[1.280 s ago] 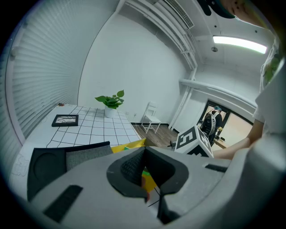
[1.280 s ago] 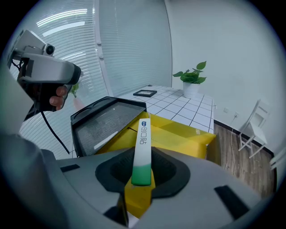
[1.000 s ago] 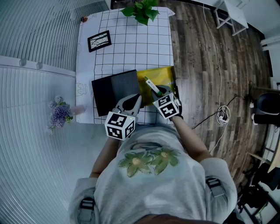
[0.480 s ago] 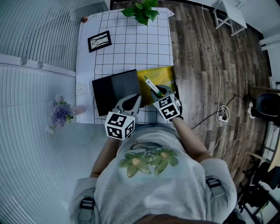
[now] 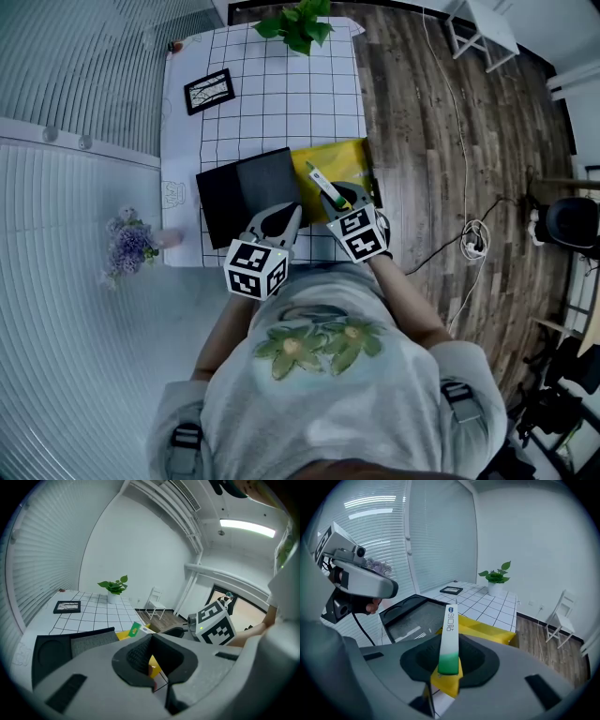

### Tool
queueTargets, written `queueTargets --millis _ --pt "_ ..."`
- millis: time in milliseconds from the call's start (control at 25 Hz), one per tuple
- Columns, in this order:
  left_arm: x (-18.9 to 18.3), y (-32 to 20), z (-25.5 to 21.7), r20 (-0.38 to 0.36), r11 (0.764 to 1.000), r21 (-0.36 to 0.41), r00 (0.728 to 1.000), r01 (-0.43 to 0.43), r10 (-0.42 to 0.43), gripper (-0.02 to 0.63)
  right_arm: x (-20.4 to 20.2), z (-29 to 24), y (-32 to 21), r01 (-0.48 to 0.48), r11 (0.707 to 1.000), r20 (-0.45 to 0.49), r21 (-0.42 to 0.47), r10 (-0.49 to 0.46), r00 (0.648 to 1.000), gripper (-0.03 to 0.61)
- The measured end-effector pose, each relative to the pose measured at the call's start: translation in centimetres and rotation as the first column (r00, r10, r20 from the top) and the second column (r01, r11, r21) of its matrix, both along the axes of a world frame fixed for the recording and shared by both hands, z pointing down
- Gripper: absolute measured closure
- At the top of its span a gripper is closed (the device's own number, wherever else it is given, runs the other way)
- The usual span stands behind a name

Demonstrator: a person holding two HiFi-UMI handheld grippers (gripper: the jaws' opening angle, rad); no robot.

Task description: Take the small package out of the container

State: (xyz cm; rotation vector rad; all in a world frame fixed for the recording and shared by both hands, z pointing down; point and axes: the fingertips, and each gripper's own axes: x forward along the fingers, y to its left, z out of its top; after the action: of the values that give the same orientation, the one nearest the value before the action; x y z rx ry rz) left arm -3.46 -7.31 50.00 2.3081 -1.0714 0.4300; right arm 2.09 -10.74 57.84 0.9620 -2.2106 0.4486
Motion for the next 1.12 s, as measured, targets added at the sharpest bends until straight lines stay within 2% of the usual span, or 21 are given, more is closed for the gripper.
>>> queueTargets --millis 1120 --pt "-1.8 4.8 -1.4 0.001 0.997 0.031 0.997 -0.075 0.075 0.607 -0.9 -5.8 4.8 -0.095 0.988 -0.005 0.125 0.096 0.995 0.489"
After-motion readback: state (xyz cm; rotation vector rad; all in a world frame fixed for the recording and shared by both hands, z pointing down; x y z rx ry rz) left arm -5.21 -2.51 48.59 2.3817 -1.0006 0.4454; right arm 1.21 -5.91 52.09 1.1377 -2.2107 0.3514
